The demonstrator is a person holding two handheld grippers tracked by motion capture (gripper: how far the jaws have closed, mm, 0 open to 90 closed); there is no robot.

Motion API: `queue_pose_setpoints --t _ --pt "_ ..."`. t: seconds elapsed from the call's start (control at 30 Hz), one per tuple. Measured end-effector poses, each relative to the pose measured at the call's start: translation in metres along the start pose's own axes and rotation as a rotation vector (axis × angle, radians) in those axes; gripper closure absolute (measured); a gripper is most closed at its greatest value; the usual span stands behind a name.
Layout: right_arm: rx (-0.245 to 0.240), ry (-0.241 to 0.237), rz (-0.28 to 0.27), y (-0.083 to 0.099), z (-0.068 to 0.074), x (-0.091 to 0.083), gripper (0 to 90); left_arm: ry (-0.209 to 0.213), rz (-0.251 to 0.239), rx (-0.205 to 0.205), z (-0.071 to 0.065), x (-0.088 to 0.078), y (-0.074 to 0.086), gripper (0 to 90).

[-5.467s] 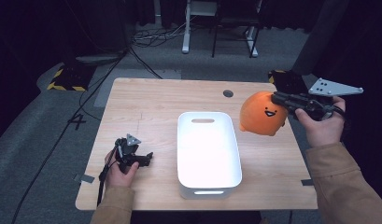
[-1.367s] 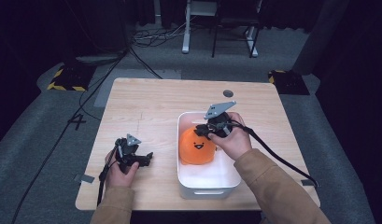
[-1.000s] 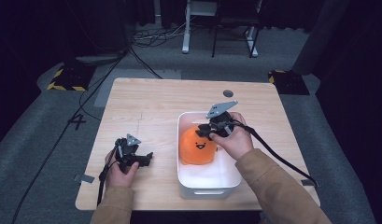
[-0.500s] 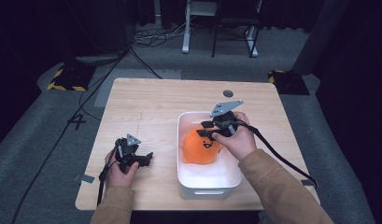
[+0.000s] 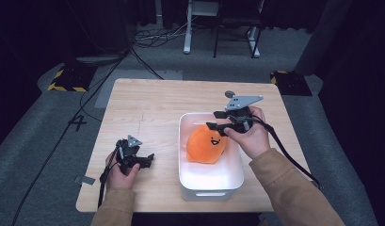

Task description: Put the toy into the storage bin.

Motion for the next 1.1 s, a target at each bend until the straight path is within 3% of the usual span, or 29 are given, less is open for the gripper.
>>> queue_pose_setpoints --t 0.47,0.53,0.57,0.73,0.8,1.1 --pt "0.072 0.119 -0.047 0.018 -0.020 -0.053 44.1 -0.002 -0.001 0.001 0.000 0.000 0.000 10.2" --pt "0.083 0.143 -0.033 0.021 -0.022 -0.059 40.8 -0.003 -0.001 0.001 0.000 0.000 0.000 10.2" --pt "0.064 0.157 -0.025 0.023 -0.024 -0.061 40.2 -0.002 -0.001 0.001 0.000 0.000 0.000 10.2" --pt "0.090 0.168 -0.013 0.034 -0.032 -0.071 35.2 -0.003 -0.001 0.001 0.000 0.000 0.000 10.2" --pt "0.087 0.193 0.031 0.038 -0.034 -0.076 32.6 -0.001 -0.001 0.000 0.000 0.000 0.000 10.2" --pt "0.152 0.226 0.053 0.065 -0.044 -0.093 28.7 0.003 0.002 0.001 0.000 0.000 0.000 10.2"
Point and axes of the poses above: each handheld gripper's, and its own axes: x roughly forward along the jaws, y roughly out of its underside, z roughly to its left, the point moved 2 cm from there along x, roughly forward along the jaws, and after that the axes turned 11 degrees about -y, right-handed, at the moved point
